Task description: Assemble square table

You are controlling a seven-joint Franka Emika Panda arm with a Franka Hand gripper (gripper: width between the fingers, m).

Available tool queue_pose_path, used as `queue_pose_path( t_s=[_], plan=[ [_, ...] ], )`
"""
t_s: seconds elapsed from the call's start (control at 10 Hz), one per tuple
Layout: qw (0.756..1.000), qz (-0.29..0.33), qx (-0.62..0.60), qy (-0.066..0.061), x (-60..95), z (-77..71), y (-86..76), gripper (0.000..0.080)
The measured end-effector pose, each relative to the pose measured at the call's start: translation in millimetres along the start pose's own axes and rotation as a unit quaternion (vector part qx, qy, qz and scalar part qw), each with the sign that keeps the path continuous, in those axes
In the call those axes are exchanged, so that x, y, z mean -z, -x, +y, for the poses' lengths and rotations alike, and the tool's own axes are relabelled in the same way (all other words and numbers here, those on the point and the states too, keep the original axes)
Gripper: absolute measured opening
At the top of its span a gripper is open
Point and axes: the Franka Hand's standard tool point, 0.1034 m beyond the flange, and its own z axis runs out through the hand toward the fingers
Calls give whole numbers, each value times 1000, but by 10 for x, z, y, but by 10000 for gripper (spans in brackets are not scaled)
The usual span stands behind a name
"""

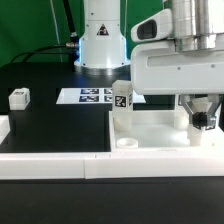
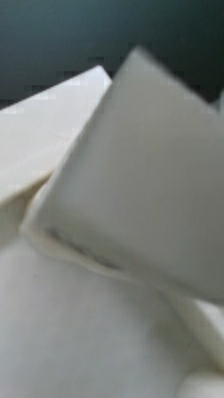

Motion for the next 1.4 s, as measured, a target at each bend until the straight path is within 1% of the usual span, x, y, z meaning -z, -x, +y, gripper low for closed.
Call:
queue_pose_path(
  t_s=[0.2,0.4,0.5,0.6,0.7,0.8,0.9,1.0,1.1,1.2,1.3,1.4],
  plan=[
    [999,1,-32,0,1,-4,0,3],
    [1000,1,-9,0,1,4,-13,2],
    [1000,1,21,0,14,25,-62,19],
    [995,-4,102,3,53,36,-110,19],
    [975,-12,221,12,82,29,-151,203],
    [935,-35,352,18,108,4,-158,387],
    [927,-38,373,17,106,-27,-112,387],
    [906,-37,421,20,104,-3,-140,576],
    [887,-36,460,24,105,19,-170,626],
    [887,-36,460,25,105,23,-174,626],
    [891,-45,452,26,104,17,-126,645],
    [891,-62,448,27,116,-24,-37,648]
  ],
)
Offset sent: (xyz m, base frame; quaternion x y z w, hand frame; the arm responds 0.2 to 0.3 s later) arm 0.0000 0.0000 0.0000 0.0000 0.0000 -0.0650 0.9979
